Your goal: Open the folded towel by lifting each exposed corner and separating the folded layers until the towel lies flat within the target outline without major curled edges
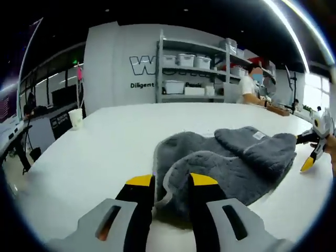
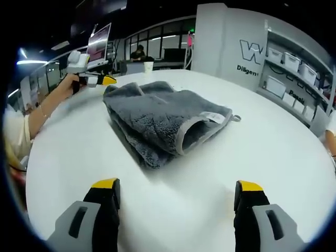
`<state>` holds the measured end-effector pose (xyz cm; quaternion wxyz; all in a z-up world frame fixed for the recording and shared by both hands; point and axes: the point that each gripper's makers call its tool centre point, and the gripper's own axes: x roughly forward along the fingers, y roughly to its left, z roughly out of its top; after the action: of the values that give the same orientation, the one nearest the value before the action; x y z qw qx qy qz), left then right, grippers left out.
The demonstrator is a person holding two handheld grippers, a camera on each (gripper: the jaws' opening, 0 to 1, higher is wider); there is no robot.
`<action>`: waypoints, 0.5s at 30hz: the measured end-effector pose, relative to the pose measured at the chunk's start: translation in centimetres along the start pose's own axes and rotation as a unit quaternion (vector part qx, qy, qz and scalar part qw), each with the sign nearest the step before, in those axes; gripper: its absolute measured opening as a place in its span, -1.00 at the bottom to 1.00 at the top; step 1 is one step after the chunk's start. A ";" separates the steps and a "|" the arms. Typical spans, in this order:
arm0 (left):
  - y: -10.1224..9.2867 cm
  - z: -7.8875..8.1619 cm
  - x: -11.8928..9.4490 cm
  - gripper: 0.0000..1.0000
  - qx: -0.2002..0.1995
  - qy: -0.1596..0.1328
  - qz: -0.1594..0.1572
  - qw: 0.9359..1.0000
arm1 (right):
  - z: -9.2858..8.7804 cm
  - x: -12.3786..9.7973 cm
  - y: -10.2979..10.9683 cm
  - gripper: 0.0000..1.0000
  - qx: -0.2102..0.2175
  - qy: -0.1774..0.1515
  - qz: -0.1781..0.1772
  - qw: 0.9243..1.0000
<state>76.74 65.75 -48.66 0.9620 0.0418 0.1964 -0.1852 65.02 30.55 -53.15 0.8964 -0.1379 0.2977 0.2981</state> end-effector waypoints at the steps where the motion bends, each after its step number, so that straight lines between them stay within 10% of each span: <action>1: 0.0 -0.5 0.3 -0.51 0.007 0.014 0.000 1.000 | 0.0 0.0 -0.1 0.79 0.000 0.000 -0.001 1.000; 15: 1.0 -2.8 0.8 -0.77 0.015 0.039 0.021 0.999 | -0.2 -0.2 -0.3 0.79 -0.001 0.003 -0.004 1.000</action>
<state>76.82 66.86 -51.55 0.9565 0.0678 0.2302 -0.1659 64.98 30.13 -53.11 0.8966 -0.1408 0.3000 0.2938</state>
